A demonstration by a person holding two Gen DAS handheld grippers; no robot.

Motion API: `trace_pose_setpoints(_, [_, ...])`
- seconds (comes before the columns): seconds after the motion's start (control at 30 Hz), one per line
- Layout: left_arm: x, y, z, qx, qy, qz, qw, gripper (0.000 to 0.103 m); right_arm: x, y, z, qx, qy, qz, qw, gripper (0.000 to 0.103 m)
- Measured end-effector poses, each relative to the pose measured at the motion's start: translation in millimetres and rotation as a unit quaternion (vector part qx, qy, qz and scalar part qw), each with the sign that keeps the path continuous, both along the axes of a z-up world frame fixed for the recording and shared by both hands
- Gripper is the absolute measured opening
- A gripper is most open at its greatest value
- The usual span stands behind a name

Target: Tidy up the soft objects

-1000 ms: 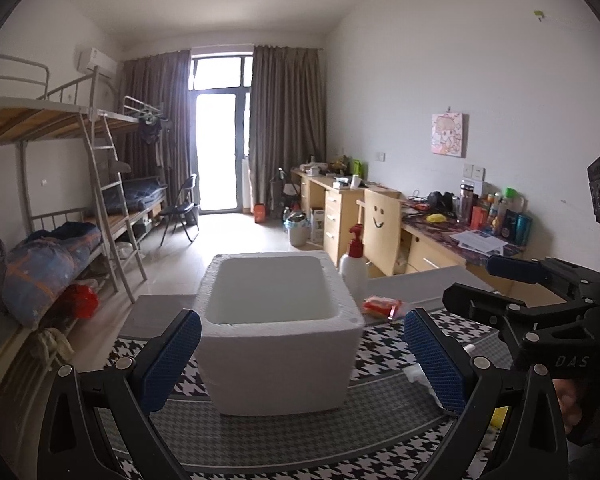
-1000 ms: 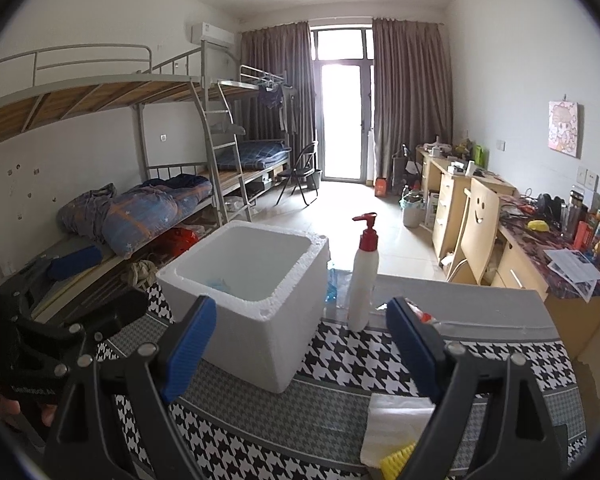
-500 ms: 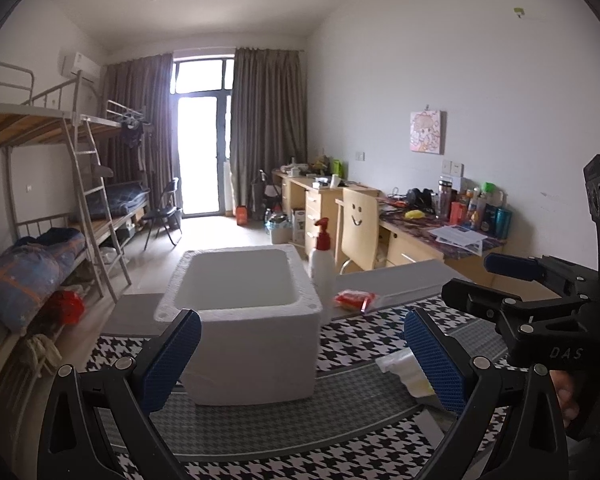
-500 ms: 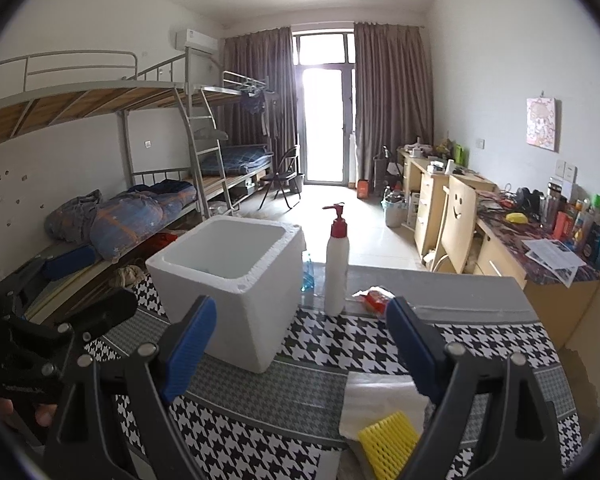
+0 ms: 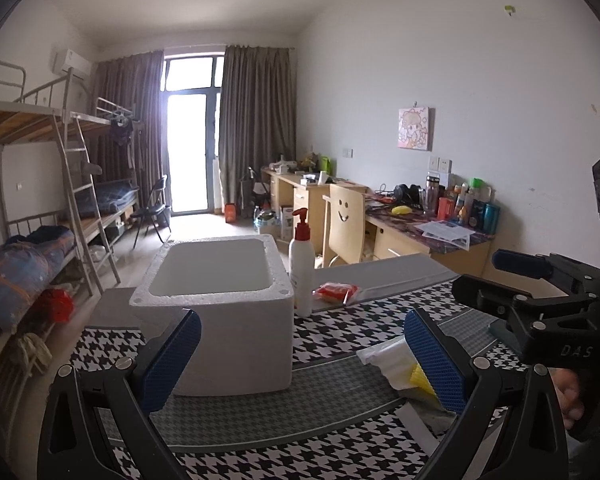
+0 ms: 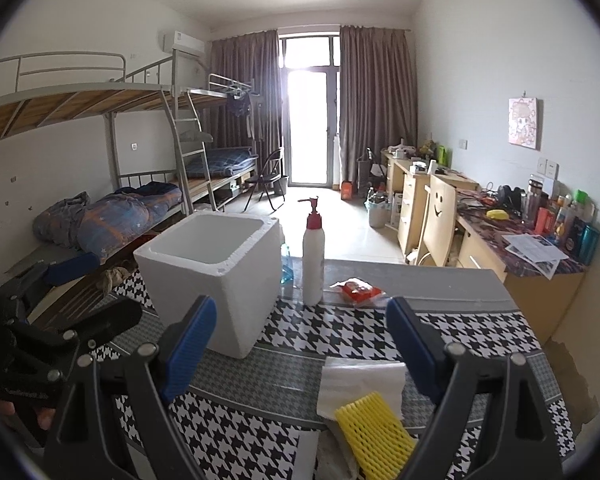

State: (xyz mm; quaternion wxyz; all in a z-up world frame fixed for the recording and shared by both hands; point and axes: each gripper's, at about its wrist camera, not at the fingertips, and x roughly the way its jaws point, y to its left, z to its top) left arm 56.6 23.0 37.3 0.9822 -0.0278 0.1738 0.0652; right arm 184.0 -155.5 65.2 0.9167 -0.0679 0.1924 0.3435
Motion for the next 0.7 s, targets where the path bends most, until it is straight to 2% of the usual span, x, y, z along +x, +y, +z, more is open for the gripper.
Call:
trace_pose_setpoints(0.3, [2.0, -13.8, -12.9, -0.011, 0.012, -0.029, 0.9995, 0.102, -4.1, -13.3, -11.4, -0.002, 0.001, -0.020, 1.000, 0.089])
trace_pose_setpoints(0.7, [5.1, -26.7, -28.1, -0.017, 0.028, -0.038, 0.9987, 0.102, -4.2, -25.0, -24.4, -0.003, 0.007, -0.040, 0.999, 0.089])
